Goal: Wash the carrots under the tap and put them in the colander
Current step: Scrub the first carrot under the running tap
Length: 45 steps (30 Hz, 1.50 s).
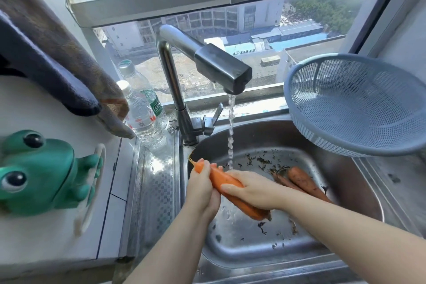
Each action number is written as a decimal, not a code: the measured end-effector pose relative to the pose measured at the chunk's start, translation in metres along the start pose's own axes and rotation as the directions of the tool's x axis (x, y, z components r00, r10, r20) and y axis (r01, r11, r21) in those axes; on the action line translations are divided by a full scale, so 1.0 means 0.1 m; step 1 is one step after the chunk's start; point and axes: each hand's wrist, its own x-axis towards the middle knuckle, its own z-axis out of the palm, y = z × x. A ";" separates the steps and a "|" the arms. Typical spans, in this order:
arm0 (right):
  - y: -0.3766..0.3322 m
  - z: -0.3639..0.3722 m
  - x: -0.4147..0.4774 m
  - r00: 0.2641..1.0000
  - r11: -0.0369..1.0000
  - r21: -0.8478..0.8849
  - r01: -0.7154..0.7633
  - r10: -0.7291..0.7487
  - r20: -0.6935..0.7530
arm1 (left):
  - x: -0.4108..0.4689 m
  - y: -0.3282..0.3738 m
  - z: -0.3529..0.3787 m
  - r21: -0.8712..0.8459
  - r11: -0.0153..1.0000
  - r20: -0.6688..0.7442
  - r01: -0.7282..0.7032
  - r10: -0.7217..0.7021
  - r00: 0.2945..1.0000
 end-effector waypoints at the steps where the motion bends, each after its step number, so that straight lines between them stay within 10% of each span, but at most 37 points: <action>1: 0.00 -0.01 0.03 1.000 0.999 0.043 0.013 -0.013 -0.008 | 0.01 0.01 0.02 -0.025 1.000 -0.007 0.013 -0.013 1.000; 12: 0.00 -0.19 0.07 0.970 0.661 0.724 -0.196 0.024 0.241 | 0.08 0.11 0.11 -0.014 0.999 0.044 -0.029 0.030 0.999; 45: -0.04 -0.18 0.00 0.989 0.730 0.668 -0.142 0.125 0.074 | 0.00 0.13 0.19 -0.014 0.999 0.051 -0.034 0.035 0.998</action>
